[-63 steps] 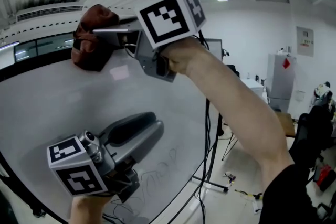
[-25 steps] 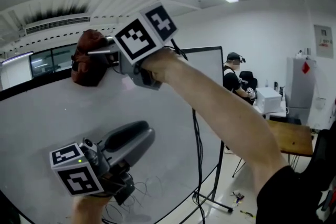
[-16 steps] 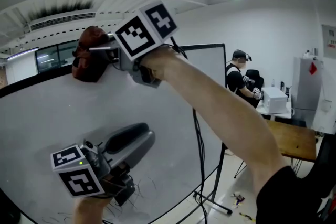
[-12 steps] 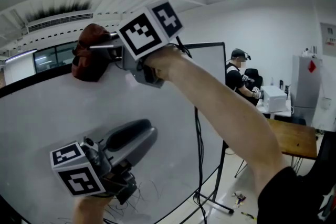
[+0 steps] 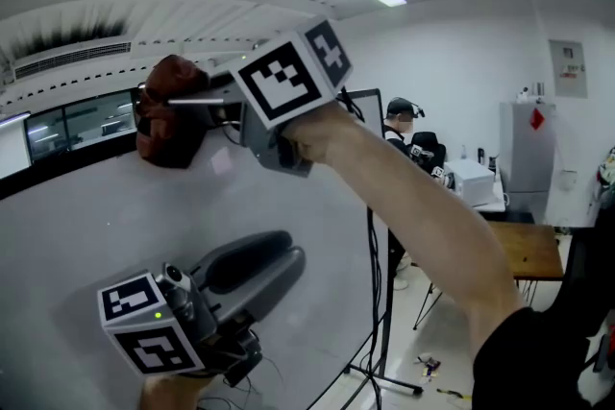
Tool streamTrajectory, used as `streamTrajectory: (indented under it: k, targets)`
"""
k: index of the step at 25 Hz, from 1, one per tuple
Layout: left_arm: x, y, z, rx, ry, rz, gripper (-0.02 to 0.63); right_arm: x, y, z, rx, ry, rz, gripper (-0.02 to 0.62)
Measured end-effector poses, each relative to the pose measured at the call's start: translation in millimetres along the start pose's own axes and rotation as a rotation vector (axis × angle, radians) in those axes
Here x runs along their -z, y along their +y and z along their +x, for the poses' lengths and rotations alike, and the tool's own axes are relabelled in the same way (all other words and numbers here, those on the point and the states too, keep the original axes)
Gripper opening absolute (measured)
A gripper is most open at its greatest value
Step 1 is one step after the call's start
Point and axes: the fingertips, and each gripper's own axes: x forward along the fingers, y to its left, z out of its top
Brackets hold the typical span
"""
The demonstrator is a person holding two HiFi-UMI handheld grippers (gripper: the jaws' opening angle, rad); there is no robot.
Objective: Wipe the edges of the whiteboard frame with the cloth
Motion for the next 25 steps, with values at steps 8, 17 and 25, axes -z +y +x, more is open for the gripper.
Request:
streamTrajectory:
  k: [8, 17, 25]
  targets:
    - [20, 16, 49, 0.002, 0.029, 0.018, 0.114, 21, -44, -39, 0.007, -0.01, -0.005, 0.117]
    - [47, 78, 174, -0.105, 0.0, -0.011, 0.115, 58, -135, -121, -0.012, 0.021, -0.048, 0.117]
    - [62, 105, 177, -0.176, -0.008, -0.042, 0.114, 67, -153, -109, -0.062, 0.006, -0.018, 0.117]
